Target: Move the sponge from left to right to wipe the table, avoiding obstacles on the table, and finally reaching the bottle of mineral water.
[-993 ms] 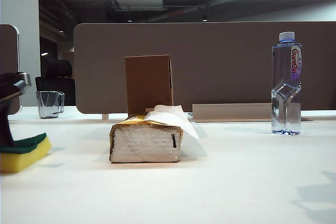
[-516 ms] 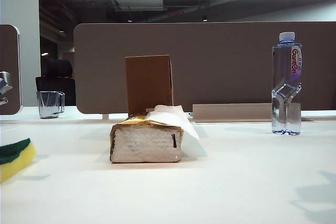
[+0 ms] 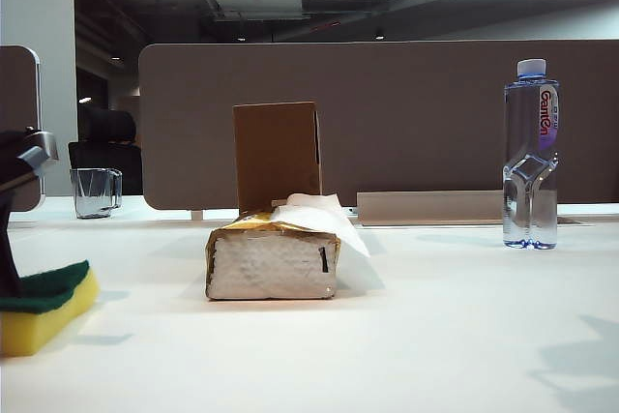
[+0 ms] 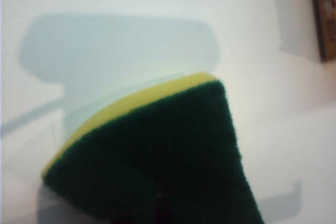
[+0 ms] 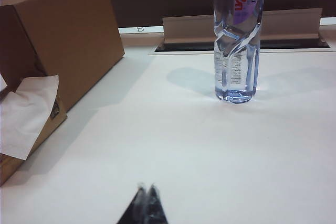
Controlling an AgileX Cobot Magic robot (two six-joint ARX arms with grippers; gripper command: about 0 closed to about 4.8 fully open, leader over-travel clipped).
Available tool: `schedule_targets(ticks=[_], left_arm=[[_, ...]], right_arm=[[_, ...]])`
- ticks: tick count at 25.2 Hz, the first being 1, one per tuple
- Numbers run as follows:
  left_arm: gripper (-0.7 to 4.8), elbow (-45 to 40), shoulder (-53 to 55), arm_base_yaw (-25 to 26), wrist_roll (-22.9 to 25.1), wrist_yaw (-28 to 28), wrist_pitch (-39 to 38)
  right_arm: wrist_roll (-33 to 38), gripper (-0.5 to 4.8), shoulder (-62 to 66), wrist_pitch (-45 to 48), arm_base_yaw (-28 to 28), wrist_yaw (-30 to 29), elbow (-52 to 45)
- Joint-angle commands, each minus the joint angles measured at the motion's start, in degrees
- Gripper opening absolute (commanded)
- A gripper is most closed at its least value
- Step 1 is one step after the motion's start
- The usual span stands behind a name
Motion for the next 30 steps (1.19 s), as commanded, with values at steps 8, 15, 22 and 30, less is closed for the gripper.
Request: schedule_targets(ticks=[8, 15, 22, 30], left_arm=[[-0.06, -1.4, -2.6, -2.0, -2.8, 3.0, -5.9], [-0.06, -1.4, -2.6, -7.4, -7.3, 2.6, -1.6], [-0.06, -1.4, -2.5, -8.6, -8.4, 2.6, -0.5], [-0.06, -1.2, 0.2, -15.3, -13.5, 1.0, 5.7]], right_arm=[[0.1, -0.01, 0.0, 1.0, 0.0, -0.2, 0.0], [0.1, -0.01, 0.0, 1.0, 0.0, -0.2, 0.0], [0.1, -0.02, 0.0, 1.0, 0.0, -0.2, 0.0], [0.1, -0.01, 0.0, 1.0, 0.0, -0.3, 0.0]])
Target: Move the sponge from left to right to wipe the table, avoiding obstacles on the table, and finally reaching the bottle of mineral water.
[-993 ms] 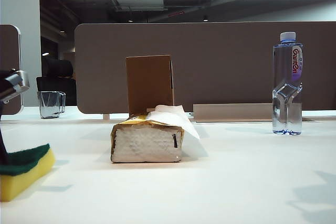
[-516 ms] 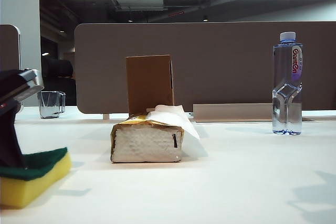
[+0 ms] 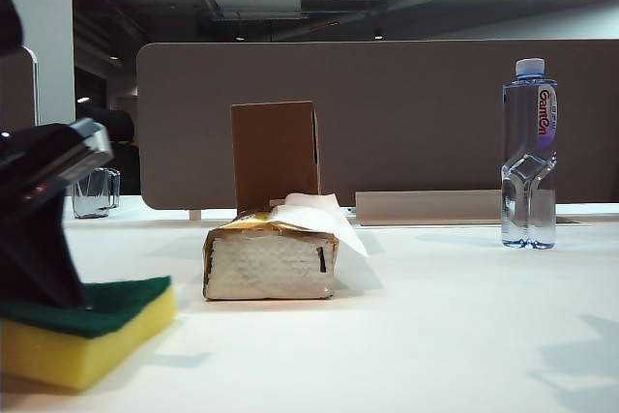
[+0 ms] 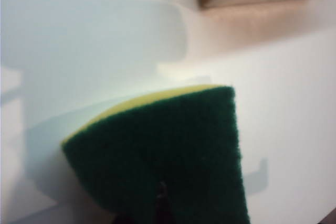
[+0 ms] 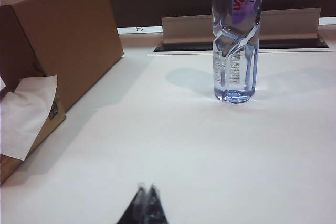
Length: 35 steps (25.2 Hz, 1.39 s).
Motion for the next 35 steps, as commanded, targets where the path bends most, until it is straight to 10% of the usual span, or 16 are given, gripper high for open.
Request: schedule_targets(ticks=[1, 35], left_arm=[[-0.06, 0.0, 2.9, -3.1, -3.3, -1.0, 4.0], [0.28, 4.6, 14.6, -14.5, -12.5, -0.4, 17.5]], right_arm=[[0.1, -0.01, -0.1, 1.0, 0.0, -0.3, 0.0], [1.4, -0.01, -0.1, 1.0, 0.0, -0.3, 0.0]])
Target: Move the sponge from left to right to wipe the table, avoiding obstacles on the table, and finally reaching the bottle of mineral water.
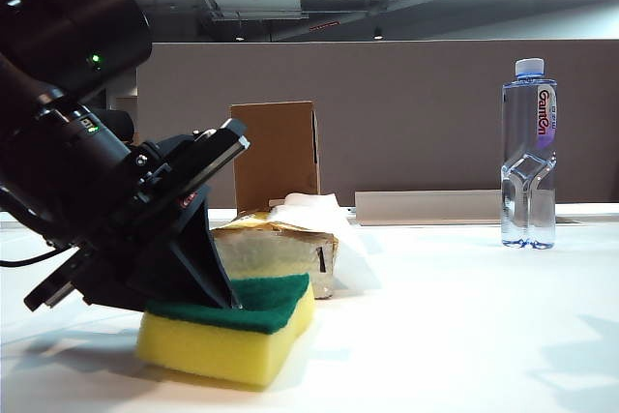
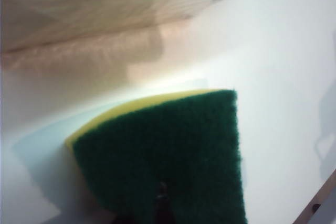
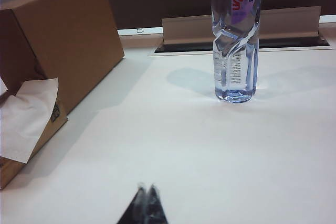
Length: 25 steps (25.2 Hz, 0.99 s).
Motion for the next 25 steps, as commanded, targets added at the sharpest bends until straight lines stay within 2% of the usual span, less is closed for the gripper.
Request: schedule_targets(ticks=[1, 6, 8, 9, 16, 18, 20, 25], left_arm=[[0.28, 0.0, 0.1, -0.2, -0.1, 0.3, -0.8], [0.37, 0.0, 0.1, -0.2, -0.1, 0.3, -1.3], [0.89, 0.0, 0.1, -0.2, -0.1, 0.3, -1.4], [0.96, 0.0, 0.1, -0.2, -0.1, 0.3, -1.5], [1.00, 0.0, 0.1, -0.2, -0.1, 0.4, -1.5], [1.60, 0.0, 0.0, -0.1, -0.1, 0.6, -1.5], [1.92, 0.1, 0.0, -0.1, -0.1, 0.9, -1.5], [1.92, 0.1, 0.0, -0.1, -0.1, 1.4, -1.5]], right_arm=[[0.2, -0.01, 0.0, 0.8, 0.0, -0.2, 0.0], [0.2, -0.02, 0.0, 0.8, 0.0, -0.3, 0.0], [0.2, -0.01, 0.0, 0.8, 0.0, -0.2, 0.0], [0.2, -0.01, 0.0, 0.8, 0.0, -0.2, 0.0], [0.2, -0.01, 0.0, 0.8, 0.0, -0.3, 0.0], [0.2, -0.01, 0.0, 0.8, 0.0, -0.2, 0.0], [0.2, -0.01, 0.0, 0.8, 0.0, -0.3, 0.0], [0.2, -0.01, 0.0, 0.8, 0.0, -0.3, 0.0]])
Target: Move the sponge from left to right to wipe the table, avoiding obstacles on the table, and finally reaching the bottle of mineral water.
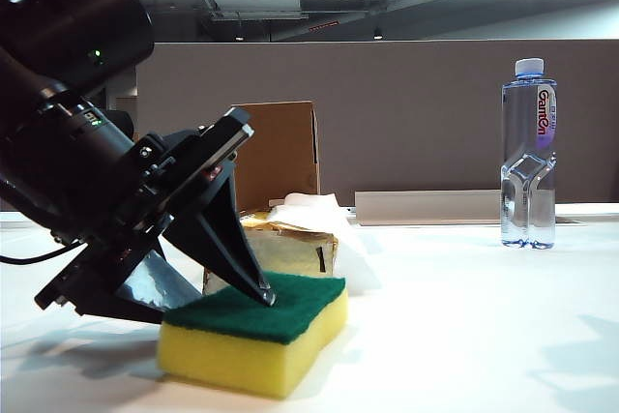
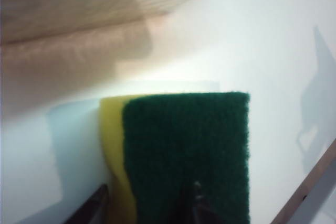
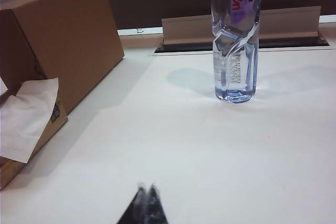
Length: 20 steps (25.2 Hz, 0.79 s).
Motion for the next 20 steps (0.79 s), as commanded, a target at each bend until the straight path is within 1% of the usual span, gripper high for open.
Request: schedule_targets(ticks=[1, 9, 10, 11, 13, 18, 20], left_arm=[[1.92, -0.2, 0.1, 0.0, 0.0, -0.3, -1.5], [1.94, -0.2, 0.0, 0.1, 0.1, -0.4, -1.5], [2.05, -0.1, 0.0, 0.1, 0.1, -0.5, -1.5], [2.44, -0.1, -0.1, 0.1, 0.1, -0.5, -1.6], [2.96, -0.1, -0.4, 0.1, 0.1, -0.8, -1.6], [3.01, 1.1, -1.7, 0.7, 0.8, -1.8, -4.5], [3.02, 1.4, -2.4, 0.8, 1.4, -3.1, -5.7]], right_arm=[[0.2, -0.01, 0.0, 0.8, 0.0, -0.2, 0.0], [0.2, -0.02, 0.0, 0.8, 0.0, -0.2, 0.0], [0.2, -0.01, 0.0, 0.8, 0.0, -0.2, 0.0], [0.2, -0.01, 0.0, 0.8, 0.0, -0.2, 0.0], [0.2, -0.01, 0.0, 0.8, 0.0, -0.2, 0.0], [0.2, -0.01, 0.0, 0.8, 0.0, -0.2, 0.0], [0.2, -0.02, 0.0, 0.8, 0.0, -0.2, 0.0]])
